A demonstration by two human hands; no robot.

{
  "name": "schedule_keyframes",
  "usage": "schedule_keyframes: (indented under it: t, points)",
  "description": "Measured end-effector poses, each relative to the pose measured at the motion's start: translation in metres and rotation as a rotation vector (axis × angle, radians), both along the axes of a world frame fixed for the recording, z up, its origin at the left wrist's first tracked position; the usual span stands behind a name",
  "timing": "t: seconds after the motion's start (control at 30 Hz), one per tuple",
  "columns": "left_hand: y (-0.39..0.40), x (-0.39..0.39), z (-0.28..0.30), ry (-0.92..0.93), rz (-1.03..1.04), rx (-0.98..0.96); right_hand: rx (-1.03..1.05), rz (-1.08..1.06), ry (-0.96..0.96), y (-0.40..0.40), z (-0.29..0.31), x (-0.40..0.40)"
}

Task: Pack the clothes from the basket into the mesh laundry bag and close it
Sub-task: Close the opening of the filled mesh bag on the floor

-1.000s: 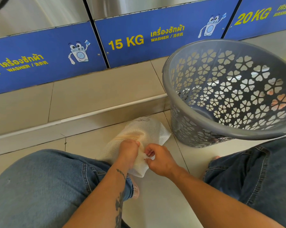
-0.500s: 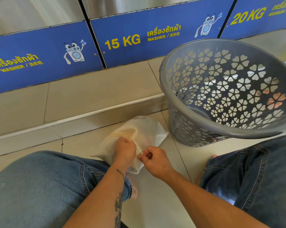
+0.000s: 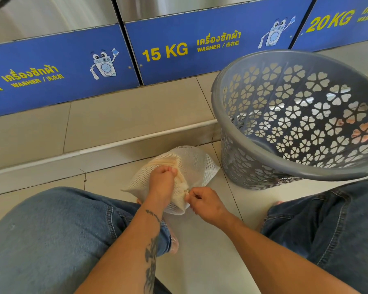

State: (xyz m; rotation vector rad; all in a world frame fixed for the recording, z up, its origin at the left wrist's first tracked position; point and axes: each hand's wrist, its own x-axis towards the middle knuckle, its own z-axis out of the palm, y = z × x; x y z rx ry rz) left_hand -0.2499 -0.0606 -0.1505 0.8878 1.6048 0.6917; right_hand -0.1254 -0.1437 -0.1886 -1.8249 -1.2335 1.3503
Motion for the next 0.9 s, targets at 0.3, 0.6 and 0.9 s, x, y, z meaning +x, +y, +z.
schedule_keyframes:
  t: [0.3, 0.6, 0.9]
  points:
    - [0.018, 0.003, 0.025, -0.090, -0.145, 0.177, 0.040, 0.002, 0.101, 0.020, 0.017, 0.008]
    - [0.035, -0.037, 0.020, 0.227, -0.335, 0.094, -0.034, -0.119, -0.294, 0.039, 0.005, 0.032]
    - [0.020, -0.095, -0.022, 0.205, -0.102, -0.262, -0.122, -0.037, -0.247, 0.105, -0.011, 0.024]
